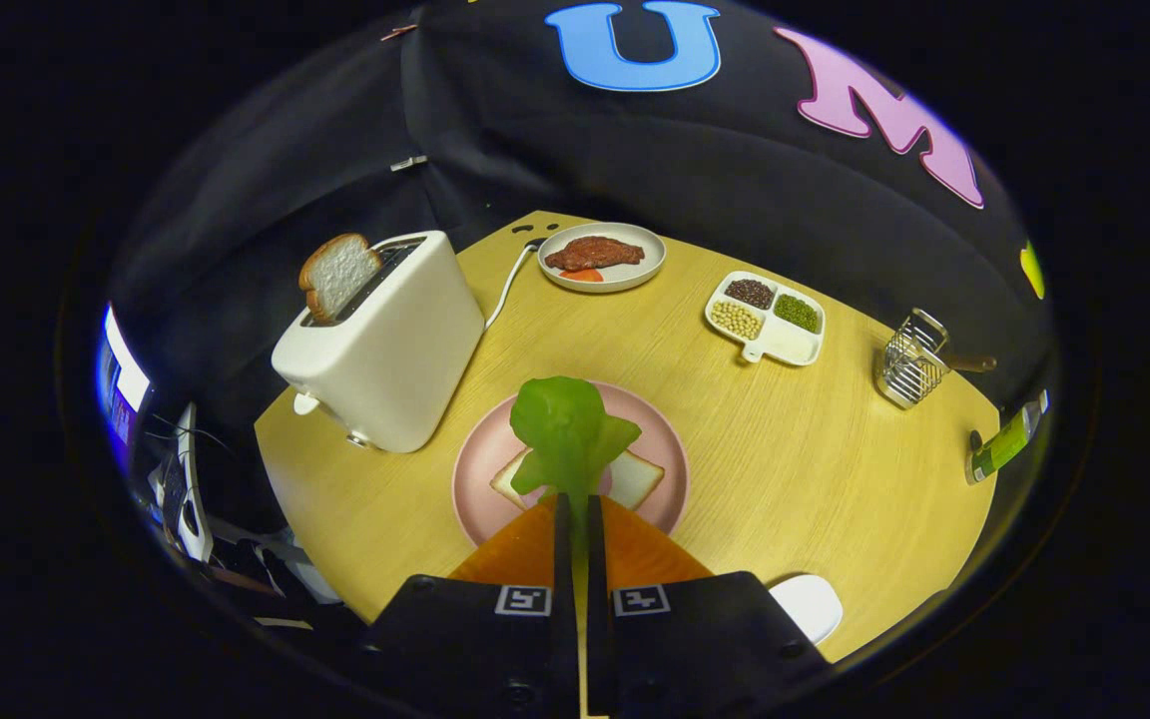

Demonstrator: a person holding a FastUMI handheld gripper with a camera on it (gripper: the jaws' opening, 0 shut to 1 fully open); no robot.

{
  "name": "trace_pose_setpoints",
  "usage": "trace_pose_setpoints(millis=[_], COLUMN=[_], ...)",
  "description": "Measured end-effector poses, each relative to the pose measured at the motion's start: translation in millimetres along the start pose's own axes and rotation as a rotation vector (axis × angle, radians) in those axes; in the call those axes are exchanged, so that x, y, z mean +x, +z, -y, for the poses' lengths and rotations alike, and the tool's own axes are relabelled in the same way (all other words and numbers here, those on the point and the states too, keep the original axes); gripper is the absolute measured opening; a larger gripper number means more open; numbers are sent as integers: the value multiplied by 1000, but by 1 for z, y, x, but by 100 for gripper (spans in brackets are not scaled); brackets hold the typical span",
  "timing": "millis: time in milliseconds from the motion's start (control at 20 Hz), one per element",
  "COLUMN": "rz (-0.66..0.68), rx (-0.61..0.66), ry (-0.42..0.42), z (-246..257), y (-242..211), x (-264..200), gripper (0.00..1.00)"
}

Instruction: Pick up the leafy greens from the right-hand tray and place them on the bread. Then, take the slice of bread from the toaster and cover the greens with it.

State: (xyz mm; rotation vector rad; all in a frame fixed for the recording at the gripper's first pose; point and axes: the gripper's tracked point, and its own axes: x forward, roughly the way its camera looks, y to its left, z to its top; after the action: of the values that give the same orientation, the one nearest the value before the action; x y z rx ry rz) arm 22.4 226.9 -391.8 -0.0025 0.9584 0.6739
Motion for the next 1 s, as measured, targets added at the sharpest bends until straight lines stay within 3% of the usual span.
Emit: trace_pose_setpoints(millis=[250,300,350,450,550,1000], rz=[16,16,11,16,37,217], rx=[9,18,22,18,12,-16], ry=[-26,-24,-37,-55,-62,-50], z=[2,1,4,7,8,-30], y=[11,11,11,13,16,68], x=[25,30,33,37,36,-22], gripper=[13,18,32,46,66,66])
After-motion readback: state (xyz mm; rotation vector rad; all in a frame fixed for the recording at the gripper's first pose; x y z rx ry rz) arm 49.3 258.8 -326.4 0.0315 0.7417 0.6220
